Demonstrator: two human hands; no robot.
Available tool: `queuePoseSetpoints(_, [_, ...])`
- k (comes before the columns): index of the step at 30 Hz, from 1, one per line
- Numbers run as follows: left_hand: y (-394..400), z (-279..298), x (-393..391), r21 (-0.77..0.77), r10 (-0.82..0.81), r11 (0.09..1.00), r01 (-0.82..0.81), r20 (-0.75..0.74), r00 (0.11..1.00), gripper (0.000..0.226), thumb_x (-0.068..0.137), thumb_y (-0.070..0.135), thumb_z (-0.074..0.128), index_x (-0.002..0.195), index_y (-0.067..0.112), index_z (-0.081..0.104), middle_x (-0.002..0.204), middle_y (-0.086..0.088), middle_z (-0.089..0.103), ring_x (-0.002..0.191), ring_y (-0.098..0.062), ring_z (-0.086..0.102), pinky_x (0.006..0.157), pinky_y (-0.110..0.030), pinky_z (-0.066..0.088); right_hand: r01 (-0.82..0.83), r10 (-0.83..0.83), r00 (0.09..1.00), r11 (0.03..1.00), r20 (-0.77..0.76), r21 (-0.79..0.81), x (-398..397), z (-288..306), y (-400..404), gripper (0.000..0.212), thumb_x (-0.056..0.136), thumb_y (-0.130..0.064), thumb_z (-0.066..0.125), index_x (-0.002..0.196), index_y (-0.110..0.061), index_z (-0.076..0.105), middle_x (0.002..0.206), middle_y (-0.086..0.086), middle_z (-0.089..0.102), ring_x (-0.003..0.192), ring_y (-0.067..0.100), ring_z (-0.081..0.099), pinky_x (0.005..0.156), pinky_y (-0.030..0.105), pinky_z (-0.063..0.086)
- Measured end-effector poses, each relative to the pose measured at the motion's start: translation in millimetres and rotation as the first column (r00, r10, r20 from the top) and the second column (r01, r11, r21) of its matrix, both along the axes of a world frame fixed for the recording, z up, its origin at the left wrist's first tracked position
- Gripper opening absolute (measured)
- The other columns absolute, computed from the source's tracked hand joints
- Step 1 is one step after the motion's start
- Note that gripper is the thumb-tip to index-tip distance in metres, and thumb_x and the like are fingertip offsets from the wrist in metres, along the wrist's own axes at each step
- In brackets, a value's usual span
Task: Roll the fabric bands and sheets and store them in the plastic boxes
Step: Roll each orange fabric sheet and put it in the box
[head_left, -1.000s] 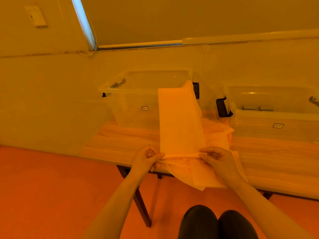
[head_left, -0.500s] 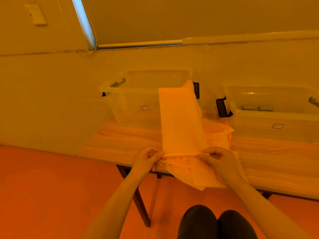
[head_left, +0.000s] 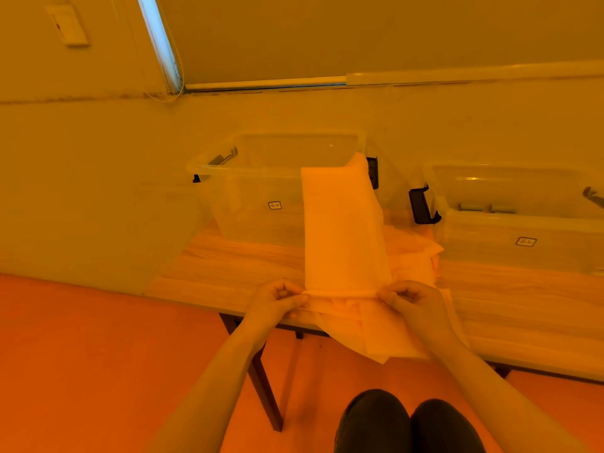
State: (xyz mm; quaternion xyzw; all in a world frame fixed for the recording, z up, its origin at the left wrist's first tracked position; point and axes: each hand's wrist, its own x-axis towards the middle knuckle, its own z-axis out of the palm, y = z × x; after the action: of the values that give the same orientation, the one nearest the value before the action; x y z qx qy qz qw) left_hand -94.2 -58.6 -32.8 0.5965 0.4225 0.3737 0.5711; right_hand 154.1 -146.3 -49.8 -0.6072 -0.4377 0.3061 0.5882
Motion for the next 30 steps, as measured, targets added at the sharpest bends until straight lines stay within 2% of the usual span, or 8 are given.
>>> queuePoseSetpoints(5, [-0.8,2.0,1.6,-0.002,-0.001,1.0,0.001,0.013,1.0,0.016,0.083,0.0,0.067,0.073,0.01,0.061,0.056,0.006,0.063,0.048,-0.004,0.053,0.053,-0.02,0.041,0.03,-0.03,0.999,0.999,-0.016,0.013,1.7,2.9,-1.1,0.008,0.082,-0.009,0.072,0.09,-0.009,0.074,0.089,-0.003,0.07,0.073,-0.008,0.062,0.064,0.008,0.049])
queuePoseSetpoints(9, [-0.8,4.7,-0.8,-0.002,-0.031,1.0,0.031,0.002,1.0,0.015,0.083,0.003,0.069,0.074,0.011,0.061,0.058,0.005,0.061,0.052,-0.005,0.052,0.054,-0.019,0.04,0.042,-0.042,0.998,0.999,-0.044,0.01,0.4,3.4,0.0,0.01,0.08,-0.006,0.073,0.09,-0.007,0.073,0.089,-0.003,0.069,0.071,-0.009,0.062,0.063,0.009,0.049])
queuePoseSetpoints(13, [-0.8,6.3,-1.1,-0.004,-0.042,0.999,0.042,-0.008,0.999,0.015,0.083,0.004,0.069,0.073,0.012,0.061,0.061,0.006,0.061,0.05,-0.003,0.049,0.05,-0.017,0.037,0.038,-0.038,0.999,0.999,-0.031,-0.011,0.8,2.9,0.1,0.012,0.08,-0.007,0.074,0.091,-0.006,0.074,0.089,-0.002,0.069,0.072,-0.005,0.063,0.062,0.009,0.049])
queuePoseSetpoints(19, [0.9,3.2,-0.6,0.007,-0.015,1.0,0.015,-0.002,1.0,0.016,0.084,0.006,0.069,0.071,0.012,0.062,0.048,0.008,0.053,0.048,-0.009,0.041,0.052,-0.023,0.032,0.034,-0.034,0.999,0.999,-0.012,-0.021,0.7,3.4,0.1,0.014,0.08,-0.01,0.075,0.093,-0.008,0.074,0.092,-0.003,0.07,0.081,0.002,0.062,0.062,0.009,0.049])
queuePoseSetpoints(22, [0.9,2.9,2.0,0.005,0.012,1.0,-0.012,0.003,1.0,0.013,0.084,0.007,0.069,0.074,0.011,0.062,0.049,0.008,0.054,0.047,-0.008,0.041,0.052,-0.025,0.032,0.04,-0.041,0.998,0.999,-0.046,-0.009,0.3,3.1,-0.5,0.019,0.079,-0.009,0.074,0.097,-0.014,0.071,0.097,-0.007,0.067,0.086,0.003,0.063,0.064,0.014,0.052])
queuePoseSetpoints(27, [1.8,3.6,3.4,0.068,-0.022,0.997,0.023,-0.016,1.0,0.013,0.089,0.004,0.062,0.083,0.01,0.052,0.06,0.001,0.049,0.047,-0.008,0.041,0.047,-0.021,0.034,0.031,-0.031,0.999,0.999,-0.039,0.017,-0.8,0.5,-0.2,0.015,0.081,-0.002,0.07,0.094,-0.01,0.071,0.096,-0.005,0.067,0.08,-0.003,0.063,0.067,0.012,0.051])
queuePoseSetpoints(30, [-0.1,3.3,4.5,0.083,-0.032,0.996,0.04,-0.088,0.996,0.011,0.092,0.005,0.057,0.086,0.012,0.062,0.064,0.004,0.053,0.048,-0.005,0.045,0.048,-0.019,0.036,-0.025,0.025,0.999,1.0,0.028,0.005,1.5,-3.6,-0.7,0.017,0.085,-0.006,0.068,0.094,-0.019,0.072,0.1,-0.009,0.068,0.089,-0.001,0.063,0.073,0.016,0.052])
